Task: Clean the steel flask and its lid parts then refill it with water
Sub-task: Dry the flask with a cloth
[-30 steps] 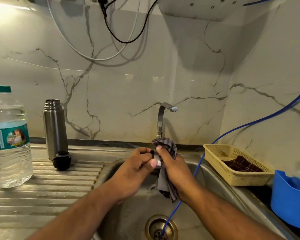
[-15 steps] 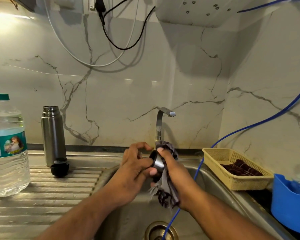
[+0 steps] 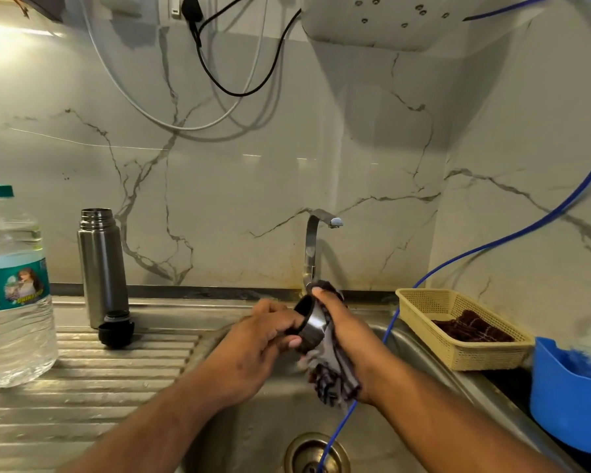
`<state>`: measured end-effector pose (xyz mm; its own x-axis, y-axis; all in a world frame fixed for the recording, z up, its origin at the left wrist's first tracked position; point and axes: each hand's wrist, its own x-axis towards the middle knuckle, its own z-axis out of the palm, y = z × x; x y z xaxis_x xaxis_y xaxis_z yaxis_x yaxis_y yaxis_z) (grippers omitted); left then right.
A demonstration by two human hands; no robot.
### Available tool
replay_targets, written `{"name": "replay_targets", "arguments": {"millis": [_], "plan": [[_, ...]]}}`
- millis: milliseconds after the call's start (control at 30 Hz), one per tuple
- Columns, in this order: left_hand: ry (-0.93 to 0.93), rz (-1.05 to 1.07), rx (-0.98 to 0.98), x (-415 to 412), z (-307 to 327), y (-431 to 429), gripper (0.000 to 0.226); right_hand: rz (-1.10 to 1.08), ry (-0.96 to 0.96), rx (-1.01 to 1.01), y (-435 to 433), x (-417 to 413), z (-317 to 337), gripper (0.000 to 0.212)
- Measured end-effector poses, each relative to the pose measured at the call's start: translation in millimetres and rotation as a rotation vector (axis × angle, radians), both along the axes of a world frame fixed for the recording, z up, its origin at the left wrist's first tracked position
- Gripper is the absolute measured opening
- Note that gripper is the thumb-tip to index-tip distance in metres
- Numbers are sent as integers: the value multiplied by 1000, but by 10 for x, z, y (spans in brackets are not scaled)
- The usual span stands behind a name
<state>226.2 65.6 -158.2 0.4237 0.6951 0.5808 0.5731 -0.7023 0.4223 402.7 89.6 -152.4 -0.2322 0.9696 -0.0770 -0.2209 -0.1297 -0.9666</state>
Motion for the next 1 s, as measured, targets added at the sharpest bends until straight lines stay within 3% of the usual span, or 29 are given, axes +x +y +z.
{"name": "replay_targets", "arguments": {"millis": [67, 133, 200, 233, 300, 367, 433, 467, 533, 567, 633, 700, 767, 833, 900, 933, 1000], "plan": [[-31, 13, -84, 34, -13, -16, 17, -65, -117, 46, 6, -9, -19, 57], [-201, -98, -316, 65, 8, -61, 17, -272, -357, 379, -8, 0, -60, 39], [-436, -216, -510, 97, 33, -114, 24, -343, -563, 698, -58, 17, -41, 18], [-485, -231, -533, 111, 40, -133, 24, -347, -607, 805, -49, 32, -62, 14], [-396, -181, -425, 131, 45, -144, 23, -367, -624, 869, -17, 29, -105, 13], [-175, -71, -203, 126, 62, -128, 18, -363, -430, 631, -27, 10, -47, 16], [26, -30, 6, 75, 38, -55, 13, -202, -96, 91, -58, 13, 80, 28], [87, -24, 69, 60, 23, -21, 12, -96, -19, -99, -122, 19, 156, 34], [80, -14, 59, 95, -2, -26, 12, -52, -34, -158, -152, 23, 191, 37], [7, -12, -15, 126, -5, -60, 14, -128, -139, -37, -144, 17, 143, 37], [-190, -79, -237, 171, 2, -104, 17, -368, -511, 430, -105, 17, -6, 31], [-292, -121, -361, 167, -8, -85, 17, -395, -871, 907, -77, 35, -83, 23], [-242, -97, -298, 134, 0, -81, 13, -391, -874, 1036, -30, 46, -111, 17], [-32, -25, -100, 113, -3, -75, 8, -413, -584, 718, -24, 31, -33, 19], [171, 3, 94, 122, 7, -103, 13, -236, -268, 146, 17, 72, 49, 23], [221, -2, 142, 125, 21, -109, 20, -123, -183, -39, 23, 105, 79, 25], [243, -18, 174, 133, 42, -113, 28, -25, -147, -133, 38, 168, 117, 30]]}}
